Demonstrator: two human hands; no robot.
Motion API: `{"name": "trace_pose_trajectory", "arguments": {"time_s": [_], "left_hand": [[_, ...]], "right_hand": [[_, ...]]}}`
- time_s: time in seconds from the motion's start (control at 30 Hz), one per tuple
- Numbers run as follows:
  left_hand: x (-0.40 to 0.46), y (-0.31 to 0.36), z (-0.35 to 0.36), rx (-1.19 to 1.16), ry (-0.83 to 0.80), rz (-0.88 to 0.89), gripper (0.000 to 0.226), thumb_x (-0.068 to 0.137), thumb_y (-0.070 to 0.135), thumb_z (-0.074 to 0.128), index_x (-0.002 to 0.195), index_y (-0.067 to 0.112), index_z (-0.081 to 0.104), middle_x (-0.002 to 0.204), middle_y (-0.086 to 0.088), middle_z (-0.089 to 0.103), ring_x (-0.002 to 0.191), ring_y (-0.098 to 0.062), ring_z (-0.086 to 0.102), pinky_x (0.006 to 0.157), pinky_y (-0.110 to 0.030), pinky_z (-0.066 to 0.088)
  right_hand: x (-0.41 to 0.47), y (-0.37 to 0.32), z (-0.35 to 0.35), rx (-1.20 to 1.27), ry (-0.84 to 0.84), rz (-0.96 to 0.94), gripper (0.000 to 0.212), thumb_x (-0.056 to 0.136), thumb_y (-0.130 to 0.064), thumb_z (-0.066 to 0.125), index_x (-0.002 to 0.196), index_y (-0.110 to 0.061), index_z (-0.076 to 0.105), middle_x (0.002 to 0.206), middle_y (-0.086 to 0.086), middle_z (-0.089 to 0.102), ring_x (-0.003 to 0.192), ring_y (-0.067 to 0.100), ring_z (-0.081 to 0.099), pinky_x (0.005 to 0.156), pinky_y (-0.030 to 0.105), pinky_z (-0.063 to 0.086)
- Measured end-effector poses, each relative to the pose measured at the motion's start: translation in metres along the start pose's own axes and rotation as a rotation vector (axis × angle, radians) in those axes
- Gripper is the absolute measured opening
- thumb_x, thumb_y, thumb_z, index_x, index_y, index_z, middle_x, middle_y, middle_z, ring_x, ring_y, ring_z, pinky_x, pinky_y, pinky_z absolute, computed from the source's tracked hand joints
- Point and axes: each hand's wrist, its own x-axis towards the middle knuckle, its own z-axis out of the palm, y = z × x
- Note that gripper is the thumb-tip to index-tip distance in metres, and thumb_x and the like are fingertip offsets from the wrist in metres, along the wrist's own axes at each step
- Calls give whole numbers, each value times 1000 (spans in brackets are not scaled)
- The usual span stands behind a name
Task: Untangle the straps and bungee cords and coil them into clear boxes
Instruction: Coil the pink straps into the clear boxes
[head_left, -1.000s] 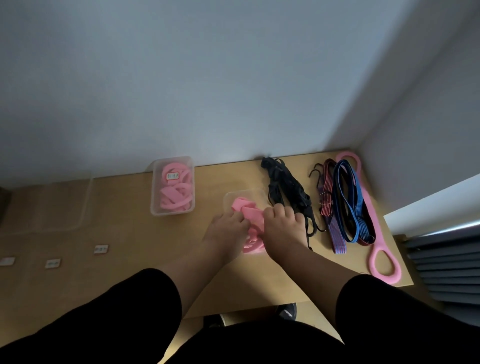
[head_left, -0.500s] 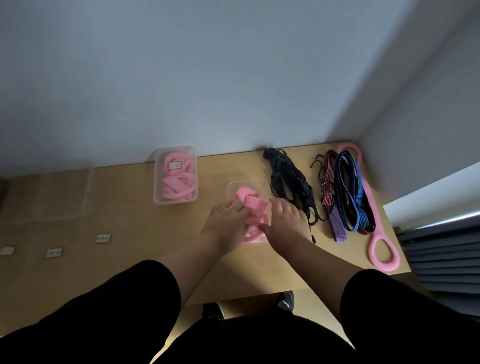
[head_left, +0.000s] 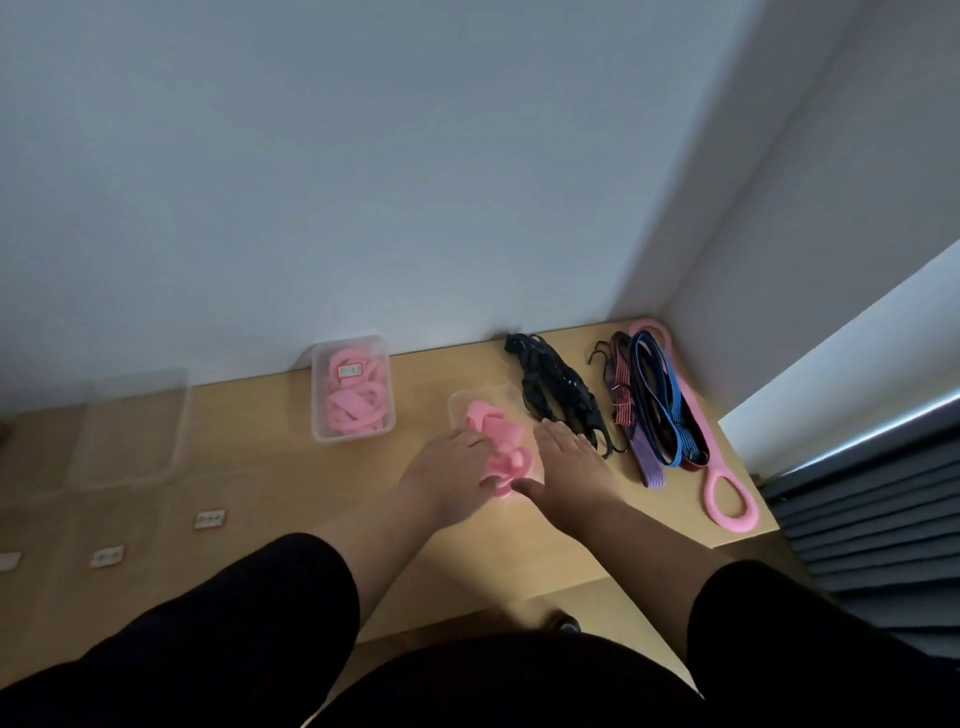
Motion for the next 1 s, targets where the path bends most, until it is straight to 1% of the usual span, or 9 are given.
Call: {"name": "trace_pose_trajectory", "arguments": {"time_s": [0.1,0.27,0.37,0.43,0.5,0.57,0.77,0.87,1.0], "left_hand": [[0,2,-2,0,-19,21,44,98,43,36,132,23,56,133,0,58,123,-18,50,106,-37,43],[3,16,-5,-57,6,37,38,98,39,45,129,22,57,137,1,54,131,-22,45,104,-36,43],[11,32,-6,-62,17,71,43,97,37,49,134,16,57,144,-5,52,138,-25,38,112,-38,32],[14,41,-6,-47,6,86,46,97,37,50,136,13,56,144,-6,52,138,-26,39,114,-38,29],[24,62,-4,-57,27,105,44,96,35,50,135,15,58,143,-4,53,134,-26,45,109,-36,36],[33,80,-1,-69,21,108,46,95,35,48,137,16,56,145,-2,51,134,-24,46,106,-37,40],[76,146,13,-76,-24,129,52,97,35,49,144,13,48,149,-4,45,137,-23,40,112,-37,37],[95,178,25,-69,-50,143,51,100,36,49,146,15,44,149,-3,44,136,-21,41,110,-35,38],[118,213,43,-45,-115,136,52,101,35,49,150,19,39,152,-1,40,136,-20,41,111,-38,40]], "right_hand": [[-9,-3,-4,8,4,7,86,99,-60,47,162,-15,10,170,1,12,157,16,5,124,33,3],[-26,4,-7,36,-7,34,80,102,-53,47,162,-14,11,170,0,14,156,15,7,124,31,6],[-34,16,-10,59,0,56,79,101,-50,51,161,-15,13,169,0,16,156,16,9,124,31,9],[-36,21,-13,88,-9,77,79,100,-49,52,161,-16,15,169,1,18,156,17,12,124,32,11],[-41,40,-16,101,12,87,77,100,-49,52,161,-16,18,168,1,20,155,18,16,124,33,13],[-45,59,-20,103,9,93,75,100,-49,51,161,-18,20,168,1,22,154,19,19,124,35,16],[-64,135,-25,80,-64,121,80,96,-51,57,160,-22,20,167,-2,23,152,21,26,119,38,28],[-73,172,-27,57,-64,143,76,94,-49,61,157,-23,28,162,-2,34,146,21,37,115,37,36],[-84,216,-30,68,-101,151,60,93,-41,64,147,-23,43,148,-3,51,133,20,50,108,37,44]]}}
